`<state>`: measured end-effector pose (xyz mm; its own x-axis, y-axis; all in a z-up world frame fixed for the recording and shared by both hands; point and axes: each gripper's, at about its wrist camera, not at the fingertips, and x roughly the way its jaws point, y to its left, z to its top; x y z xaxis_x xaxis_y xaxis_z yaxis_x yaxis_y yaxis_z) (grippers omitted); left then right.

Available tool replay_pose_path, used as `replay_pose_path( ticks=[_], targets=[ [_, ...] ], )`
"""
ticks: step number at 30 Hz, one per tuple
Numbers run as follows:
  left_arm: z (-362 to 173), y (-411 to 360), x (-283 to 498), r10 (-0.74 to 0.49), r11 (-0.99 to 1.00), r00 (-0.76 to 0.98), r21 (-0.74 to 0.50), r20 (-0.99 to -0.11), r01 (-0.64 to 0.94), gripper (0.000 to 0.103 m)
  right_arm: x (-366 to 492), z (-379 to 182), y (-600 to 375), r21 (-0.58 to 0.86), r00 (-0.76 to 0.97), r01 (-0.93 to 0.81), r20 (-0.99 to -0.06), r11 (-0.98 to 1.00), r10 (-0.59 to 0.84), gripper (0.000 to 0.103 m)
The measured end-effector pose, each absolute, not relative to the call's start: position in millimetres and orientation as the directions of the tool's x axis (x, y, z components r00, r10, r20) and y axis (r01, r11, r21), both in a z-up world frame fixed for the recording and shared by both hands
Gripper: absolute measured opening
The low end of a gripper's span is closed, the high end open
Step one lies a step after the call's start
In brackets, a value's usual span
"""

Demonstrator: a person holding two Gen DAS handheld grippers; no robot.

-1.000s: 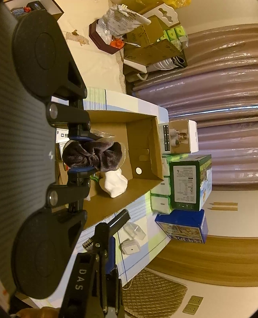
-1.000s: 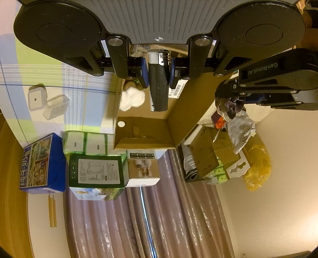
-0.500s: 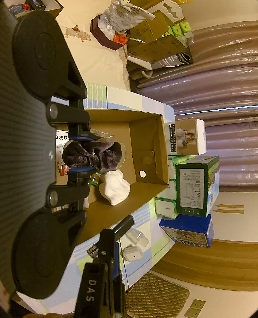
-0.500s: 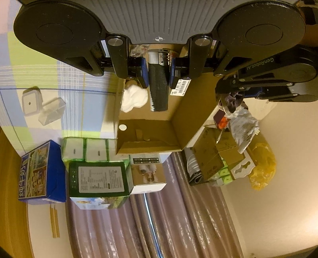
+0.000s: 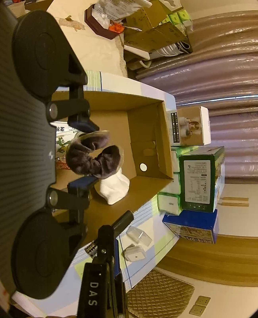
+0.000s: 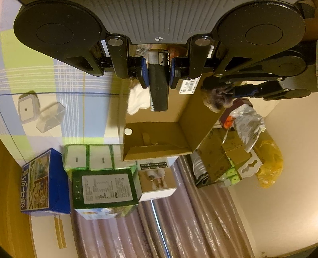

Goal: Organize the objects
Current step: 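Open the left tool to drop the scrunchie while the right tool releases the lighter into the box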

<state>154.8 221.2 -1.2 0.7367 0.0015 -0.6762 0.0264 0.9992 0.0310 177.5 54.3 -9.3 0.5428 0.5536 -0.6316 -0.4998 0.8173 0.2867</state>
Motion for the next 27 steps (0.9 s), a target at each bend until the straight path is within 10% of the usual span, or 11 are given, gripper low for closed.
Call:
replay_pose_path(
  ticks=[21, 24, 27],
  targets=[
    [2.6, 246.0, 130.2, 0.064, 0.998, 0.756, 0.029, -0.652, -0.06, 0.056, 191.1, -13.6, 73.1, 0.36, 0.512, -0.52, -0.595, 0.775, 0.619, 0.02],
    [1.9, 247.7, 128.6, 0.067, 0.998, 0.759, 0.028, -0.648, -0.065, 0.061, 194.3, -12.4, 71.6, 0.377, 0.519, -0.513, -0.58, 0.771, 0.628, 0.044],
    [1.1, 248.0, 124.4, 0.071, 0.997, 0.762, 0.027, -0.644, -0.07, 0.068, 190.5, -10.8, 62.4, 0.377, 0.518, -0.512, -0.581, 0.772, 0.628, 0.048]
  ],
)
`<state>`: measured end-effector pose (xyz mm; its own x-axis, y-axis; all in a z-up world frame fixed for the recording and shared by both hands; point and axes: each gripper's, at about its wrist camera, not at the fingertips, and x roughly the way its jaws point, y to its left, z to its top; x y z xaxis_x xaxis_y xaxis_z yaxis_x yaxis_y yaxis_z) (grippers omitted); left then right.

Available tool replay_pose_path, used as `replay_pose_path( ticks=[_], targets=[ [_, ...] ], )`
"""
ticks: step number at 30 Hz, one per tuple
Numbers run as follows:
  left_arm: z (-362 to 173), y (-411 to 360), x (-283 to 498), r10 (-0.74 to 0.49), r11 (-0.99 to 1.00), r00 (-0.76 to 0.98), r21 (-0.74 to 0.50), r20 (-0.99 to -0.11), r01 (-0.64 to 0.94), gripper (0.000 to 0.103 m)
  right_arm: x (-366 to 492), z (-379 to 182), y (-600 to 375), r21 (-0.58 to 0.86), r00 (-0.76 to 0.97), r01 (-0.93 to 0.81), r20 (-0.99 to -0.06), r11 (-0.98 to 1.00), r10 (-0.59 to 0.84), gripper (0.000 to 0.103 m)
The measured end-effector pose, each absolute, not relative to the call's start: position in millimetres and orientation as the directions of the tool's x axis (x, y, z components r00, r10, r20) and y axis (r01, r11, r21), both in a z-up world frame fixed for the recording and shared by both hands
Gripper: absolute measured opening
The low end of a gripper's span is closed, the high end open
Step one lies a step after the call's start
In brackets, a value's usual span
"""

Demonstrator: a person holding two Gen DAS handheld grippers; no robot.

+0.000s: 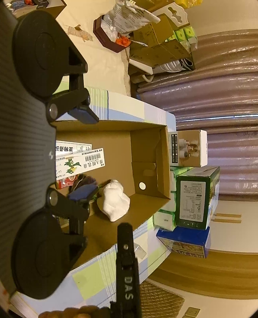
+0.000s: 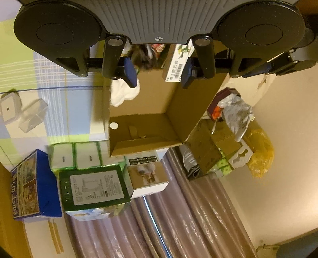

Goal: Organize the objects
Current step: 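Open the left tool to drop the scrunchie while the right tool releases the lighter into the box, then move both tools away from the box toward the clear container and white night-light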

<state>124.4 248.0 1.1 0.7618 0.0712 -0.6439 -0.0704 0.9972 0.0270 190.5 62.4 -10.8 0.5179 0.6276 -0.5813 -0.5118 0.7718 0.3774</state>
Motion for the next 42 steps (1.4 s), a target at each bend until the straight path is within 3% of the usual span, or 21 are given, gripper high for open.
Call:
replay_pose_path(
  ticks=[16, 26, 34, 42],
  targets=[
    [15.4, 215.0, 84.5, 0.06, 0.996, 0.769, -0.019, -0.637, -0.093, 0.09, 133.2, -6.9, -21.2, 0.347, 0.568, -0.411, -0.626, 0.843, 0.535, 0.076],
    [25.9, 187.5, 62.1, 0.043, 0.992, 0.777, -0.066, -0.628, -0.109, 0.101, 107.9, 9.4, -58.0, 0.33, 0.602, -0.399, -0.61, 0.855, 0.516, 0.085],
    [32.6, 164.0, 51.7, 0.024, 0.992, 0.781, -0.08, -0.624, -0.095, 0.102, 94.2, 18.8, -83.6, 0.31, 0.63, -0.371, -0.608, 0.875, 0.482, 0.096],
    [34.2, 140.6, 47.8, 0.004, 0.994, 0.783, -0.084, -0.621, -0.071, 0.102, 88.4, 19.4, -114.8, 0.314, 0.649, -0.323, -0.613, 0.893, 0.45, 0.101]
  ],
)
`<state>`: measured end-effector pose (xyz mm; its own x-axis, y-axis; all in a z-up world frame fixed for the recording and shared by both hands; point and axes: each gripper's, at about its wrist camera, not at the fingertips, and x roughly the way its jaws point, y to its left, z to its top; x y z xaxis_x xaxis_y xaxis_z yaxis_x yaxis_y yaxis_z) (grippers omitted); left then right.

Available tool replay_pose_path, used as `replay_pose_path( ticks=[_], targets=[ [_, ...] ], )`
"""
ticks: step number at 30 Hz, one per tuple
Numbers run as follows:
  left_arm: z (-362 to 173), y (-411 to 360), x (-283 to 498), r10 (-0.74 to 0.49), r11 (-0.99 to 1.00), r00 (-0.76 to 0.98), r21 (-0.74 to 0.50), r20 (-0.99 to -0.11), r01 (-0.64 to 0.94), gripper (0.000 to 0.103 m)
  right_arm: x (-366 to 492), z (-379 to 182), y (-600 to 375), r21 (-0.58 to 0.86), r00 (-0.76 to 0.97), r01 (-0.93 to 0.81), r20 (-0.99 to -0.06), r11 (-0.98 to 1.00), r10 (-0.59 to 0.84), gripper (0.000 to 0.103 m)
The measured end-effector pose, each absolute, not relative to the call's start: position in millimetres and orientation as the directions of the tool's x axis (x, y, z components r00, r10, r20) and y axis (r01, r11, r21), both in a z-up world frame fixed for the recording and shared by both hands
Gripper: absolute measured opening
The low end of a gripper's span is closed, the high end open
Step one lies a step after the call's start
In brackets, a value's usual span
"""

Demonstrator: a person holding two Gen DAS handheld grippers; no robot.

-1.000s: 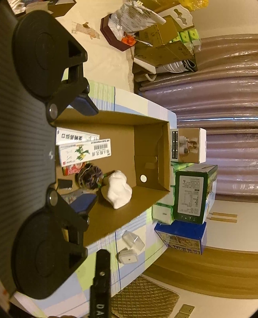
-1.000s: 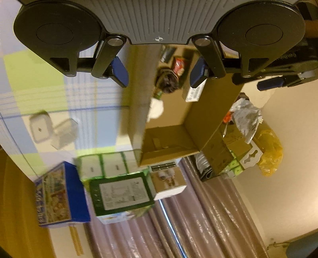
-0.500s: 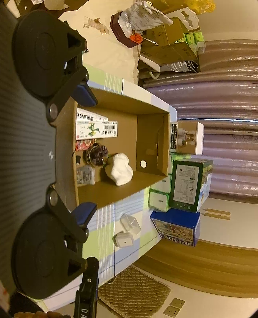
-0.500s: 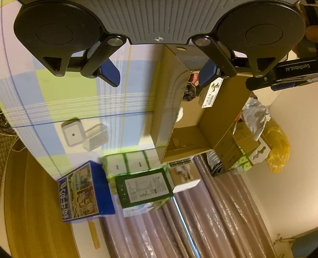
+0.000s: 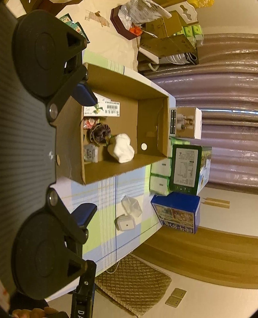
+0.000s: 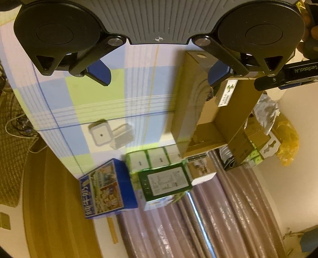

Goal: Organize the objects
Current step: 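Move both tools away from the box toward the clear container and white night-light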

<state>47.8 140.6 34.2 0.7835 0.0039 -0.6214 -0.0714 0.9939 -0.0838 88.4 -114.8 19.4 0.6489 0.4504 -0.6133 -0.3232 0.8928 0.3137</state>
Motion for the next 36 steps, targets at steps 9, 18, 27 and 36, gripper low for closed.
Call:
replay_pose_path(
  ticks=[9, 18, 27, 36],
  targets=[
    [31.5, 120.6, 50.6, -0.032, 0.994, 0.782, -0.099, -0.623, -0.038, 0.102, 86.9, 21.3, -141.8, 0.318, 0.664, -0.282, -0.617, 0.905, 0.423, 0.101],
    [28.1, 98.0, 57.1, -0.069, 0.994, 0.778, -0.106, -0.624, 0.004, 0.102, 87.4, 21.6, -167.0, 0.327, 0.682, -0.233, -0.617, 0.916, 0.394, 0.101],
    [28.4, 75.5, 67.1, -0.097, 0.994, 0.773, -0.094, -0.627, 0.049, 0.102, 90.1, 20.5, -181.8, 0.341, 0.687, -0.206, -0.617, 0.917, 0.383, 0.101],
    [26.2, 61.7, 77.9, -0.112, 0.994, 0.765, -0.081, -0.634, 0.078, 0.102, 94.0, 14.9, -196.2, 0.349, 0.69, -0.177, -0.623, 0.92, 0.368, 0.101]
  ],
)
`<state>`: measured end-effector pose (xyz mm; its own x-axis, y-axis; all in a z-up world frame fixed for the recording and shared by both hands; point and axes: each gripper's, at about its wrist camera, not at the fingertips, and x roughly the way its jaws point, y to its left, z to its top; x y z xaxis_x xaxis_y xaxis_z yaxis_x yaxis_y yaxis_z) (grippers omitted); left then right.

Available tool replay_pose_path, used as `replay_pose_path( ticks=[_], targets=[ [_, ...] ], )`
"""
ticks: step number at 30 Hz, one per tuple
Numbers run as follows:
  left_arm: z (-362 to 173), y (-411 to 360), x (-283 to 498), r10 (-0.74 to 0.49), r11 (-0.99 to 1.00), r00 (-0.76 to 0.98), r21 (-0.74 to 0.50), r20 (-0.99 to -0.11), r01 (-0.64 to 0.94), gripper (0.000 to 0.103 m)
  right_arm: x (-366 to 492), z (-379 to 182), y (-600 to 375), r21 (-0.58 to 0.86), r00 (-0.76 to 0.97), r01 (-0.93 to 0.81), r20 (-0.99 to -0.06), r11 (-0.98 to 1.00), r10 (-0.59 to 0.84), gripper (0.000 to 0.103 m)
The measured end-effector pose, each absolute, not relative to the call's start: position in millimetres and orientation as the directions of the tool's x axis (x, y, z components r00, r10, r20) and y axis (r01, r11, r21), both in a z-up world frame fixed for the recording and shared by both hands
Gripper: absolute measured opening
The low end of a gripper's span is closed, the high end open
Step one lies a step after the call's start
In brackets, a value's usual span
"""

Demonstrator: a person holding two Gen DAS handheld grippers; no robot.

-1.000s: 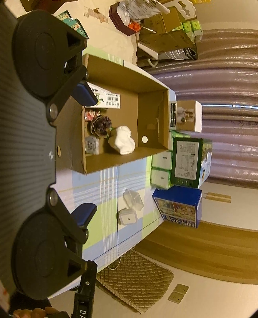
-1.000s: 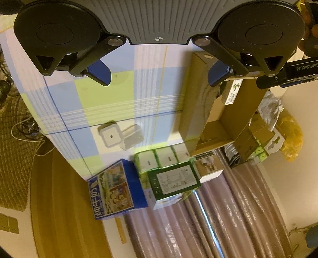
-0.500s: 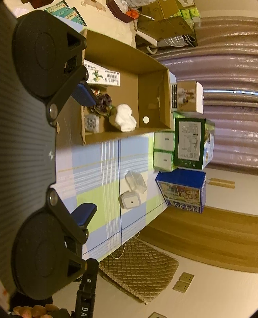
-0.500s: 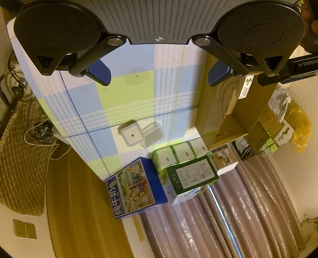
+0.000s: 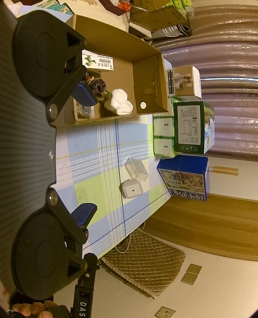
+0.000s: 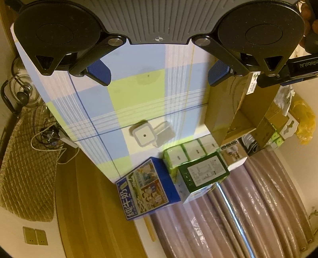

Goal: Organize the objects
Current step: 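Move both tools away from the box toward the clear container and white night-light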

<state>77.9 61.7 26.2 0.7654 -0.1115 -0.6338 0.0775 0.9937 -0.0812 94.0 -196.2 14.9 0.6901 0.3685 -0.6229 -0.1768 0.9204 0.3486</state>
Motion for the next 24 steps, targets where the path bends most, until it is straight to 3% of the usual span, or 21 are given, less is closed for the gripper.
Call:
replay_pose_path(
  ticks=[24],
  targets=[
    [17.4, 36.3, 120.6, -0.16, 0.983, 0.747, -0.038, -0.645, 0.177, 0.102, 127.6, 20.6, -218.6, 0.24, 0.737, -0.19, -0.606, 0.952, 0.3, 0.101]
  ],
)
